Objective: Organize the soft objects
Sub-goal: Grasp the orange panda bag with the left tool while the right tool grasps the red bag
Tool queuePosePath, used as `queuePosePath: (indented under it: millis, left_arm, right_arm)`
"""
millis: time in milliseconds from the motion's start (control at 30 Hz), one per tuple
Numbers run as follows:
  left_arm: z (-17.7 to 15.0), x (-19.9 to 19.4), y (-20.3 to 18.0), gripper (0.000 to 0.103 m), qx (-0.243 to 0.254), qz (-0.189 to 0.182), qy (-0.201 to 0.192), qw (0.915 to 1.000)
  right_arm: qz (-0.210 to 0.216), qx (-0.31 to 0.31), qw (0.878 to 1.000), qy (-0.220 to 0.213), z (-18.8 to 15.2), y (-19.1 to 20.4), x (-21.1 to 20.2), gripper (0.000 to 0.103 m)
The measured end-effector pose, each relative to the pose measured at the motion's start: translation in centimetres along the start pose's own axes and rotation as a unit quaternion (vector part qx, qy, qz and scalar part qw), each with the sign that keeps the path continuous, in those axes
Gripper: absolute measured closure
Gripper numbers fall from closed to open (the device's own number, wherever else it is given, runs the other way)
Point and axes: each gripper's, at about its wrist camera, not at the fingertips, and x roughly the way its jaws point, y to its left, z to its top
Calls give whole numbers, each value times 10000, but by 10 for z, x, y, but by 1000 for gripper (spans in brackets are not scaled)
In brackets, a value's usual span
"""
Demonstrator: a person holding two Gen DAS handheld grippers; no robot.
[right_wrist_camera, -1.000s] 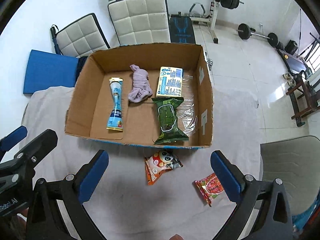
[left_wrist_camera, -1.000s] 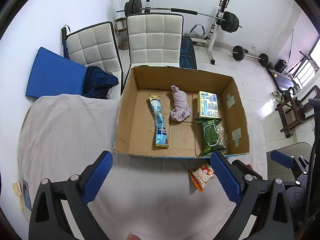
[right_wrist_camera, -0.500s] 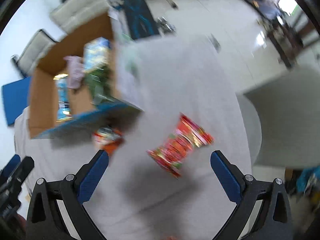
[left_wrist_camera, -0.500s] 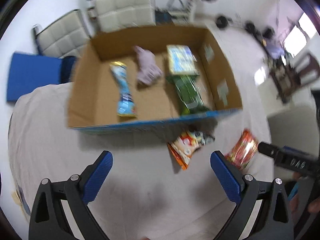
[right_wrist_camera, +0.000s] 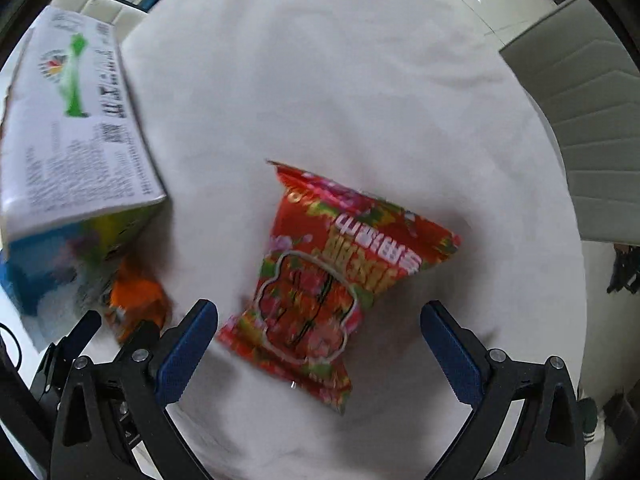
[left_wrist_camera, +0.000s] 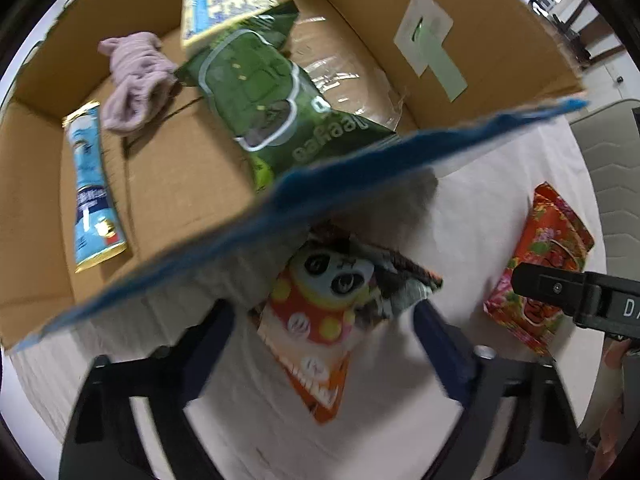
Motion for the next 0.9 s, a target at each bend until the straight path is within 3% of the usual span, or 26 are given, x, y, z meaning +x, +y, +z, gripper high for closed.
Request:
queuePosePath:
  millis: [33,167,200,233,333,500,600,700,833,900]
  left_arm:
    - [1,5,-2,38,2,-30,82,10000]
    - [-5,7,-6,51,-9,-24,-9,10000]
    - [-8,5,-6,61,-27,-29,-36,10000]
    - [-14,4,-6,61,-65,-83,-23,9999]
    - [-32,2,1,62,-326,-238,48,9992]
    - [-80,1,14,63,-761,-533,239,9954]
    - [-116,3,30,63,-1309,-1041,427,9850]
    - [-145,6,48,63,-1919,-1427,554,9694]
    - [-146,12,60,60,-2153,-1613,664,9608]
    - [-144,17,58,60,-2127,-1568,675,9621]
  right_arm:
    - [-23,23,10000,14,1,-2,4,4]
    - [-283,-173,9994,35,0,2,10,17]
    - [-363,-277,9990,18,-2,5,9,25]
    - [-446,-432,9981,-9,-5,8,8,37]
    - [-715,-827,9940,42,-16,19,9,46]
    - [-962,-1497,9836,278,-45,30,21,49]
    - [-1030,-1977,9734,519,-71,38,31,49]
    - [-1086,-2398,9623,678,-98,46,41,49]
    - [-1283,-2645,9539,604,-118,50,49,48]
    - [-1328,-2595,9548,588,-120,63,56,47]
